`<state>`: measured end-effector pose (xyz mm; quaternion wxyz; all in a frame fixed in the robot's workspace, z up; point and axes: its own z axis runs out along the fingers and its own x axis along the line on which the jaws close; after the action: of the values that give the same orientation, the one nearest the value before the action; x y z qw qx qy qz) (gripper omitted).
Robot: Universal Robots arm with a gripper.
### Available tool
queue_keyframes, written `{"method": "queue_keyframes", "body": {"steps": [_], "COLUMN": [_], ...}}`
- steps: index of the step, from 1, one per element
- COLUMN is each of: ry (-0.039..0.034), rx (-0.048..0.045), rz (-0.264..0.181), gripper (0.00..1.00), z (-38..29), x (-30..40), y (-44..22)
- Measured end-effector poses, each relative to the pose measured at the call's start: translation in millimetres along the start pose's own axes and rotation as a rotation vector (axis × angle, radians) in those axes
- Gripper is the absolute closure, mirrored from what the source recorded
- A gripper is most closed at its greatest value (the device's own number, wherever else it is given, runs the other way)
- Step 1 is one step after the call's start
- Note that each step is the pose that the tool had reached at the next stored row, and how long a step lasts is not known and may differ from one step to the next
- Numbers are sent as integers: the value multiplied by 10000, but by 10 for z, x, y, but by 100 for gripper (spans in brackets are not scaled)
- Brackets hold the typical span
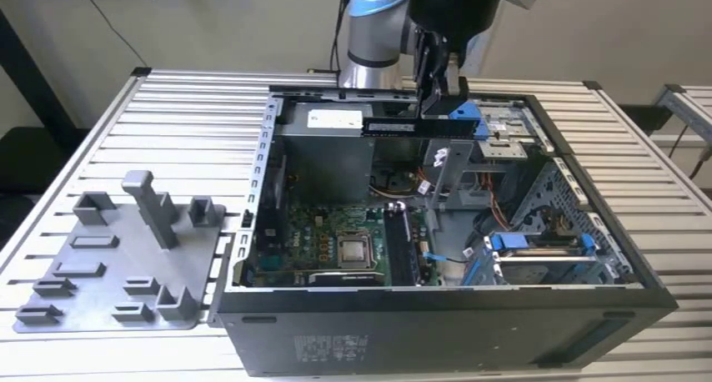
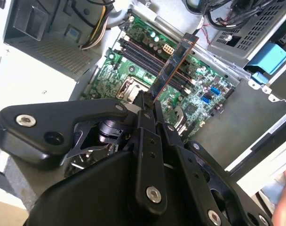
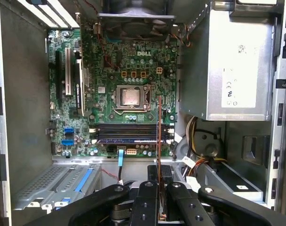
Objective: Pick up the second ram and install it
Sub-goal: 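Insert the second ram into the second slot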
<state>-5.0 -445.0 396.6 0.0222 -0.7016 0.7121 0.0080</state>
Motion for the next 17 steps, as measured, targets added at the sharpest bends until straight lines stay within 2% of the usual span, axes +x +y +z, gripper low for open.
{"method": "queue_keyframes", "body": {"steps": [8, 17], "ry": [1, 21], "rx": [2, 47], "rz": [52, 1099], "gripper": [86, 86], "z": [1, 5], "x": [0, 7], "y": [0, 0]}}
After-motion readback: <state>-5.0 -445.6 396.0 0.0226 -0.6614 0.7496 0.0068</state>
